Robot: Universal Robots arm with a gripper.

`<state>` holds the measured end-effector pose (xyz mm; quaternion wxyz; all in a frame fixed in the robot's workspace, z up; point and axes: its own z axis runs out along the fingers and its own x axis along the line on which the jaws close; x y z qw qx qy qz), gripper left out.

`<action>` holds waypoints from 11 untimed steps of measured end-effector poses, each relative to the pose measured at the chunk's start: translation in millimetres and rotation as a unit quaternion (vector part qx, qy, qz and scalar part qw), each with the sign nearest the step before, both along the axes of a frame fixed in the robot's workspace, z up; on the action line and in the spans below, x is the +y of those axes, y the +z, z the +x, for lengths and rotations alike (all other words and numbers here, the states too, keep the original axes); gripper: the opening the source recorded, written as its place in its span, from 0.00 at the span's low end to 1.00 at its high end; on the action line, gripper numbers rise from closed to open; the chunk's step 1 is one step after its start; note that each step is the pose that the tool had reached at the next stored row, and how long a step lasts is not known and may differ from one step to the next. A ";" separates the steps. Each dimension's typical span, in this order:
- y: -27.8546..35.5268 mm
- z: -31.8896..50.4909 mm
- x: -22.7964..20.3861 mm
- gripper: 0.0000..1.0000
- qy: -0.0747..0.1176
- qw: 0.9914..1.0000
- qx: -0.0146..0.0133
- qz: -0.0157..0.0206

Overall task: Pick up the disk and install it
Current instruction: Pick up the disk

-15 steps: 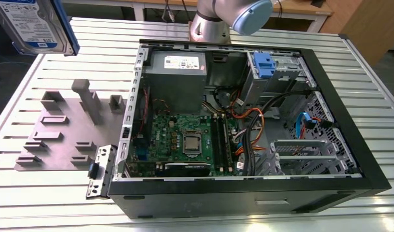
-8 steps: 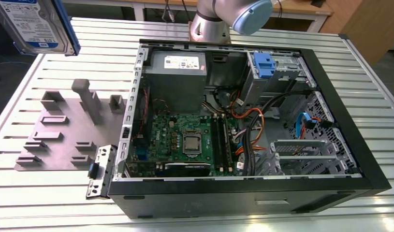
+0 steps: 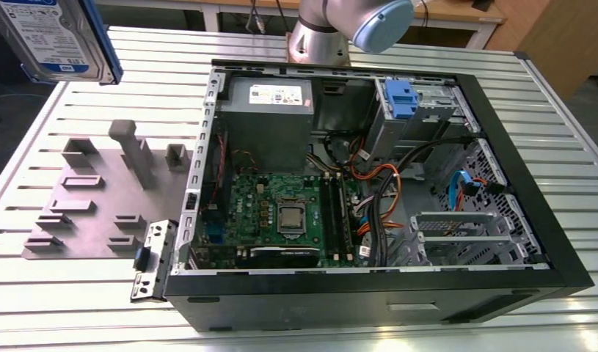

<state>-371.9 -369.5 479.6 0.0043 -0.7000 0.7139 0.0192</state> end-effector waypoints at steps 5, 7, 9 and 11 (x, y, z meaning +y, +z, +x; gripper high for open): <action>0.0 3.6 0.0 0.35 0.000 1.000 0.000 0.000; 0.0 5.9 0.0 0.35 0.000 1.000 0.000 0.000; 0.0 8.3 0.0 0.35 0.000 1.000 0.000 0.000; 0.0 10.7 0.0 0.35 0.000 1.000 0.000 0.000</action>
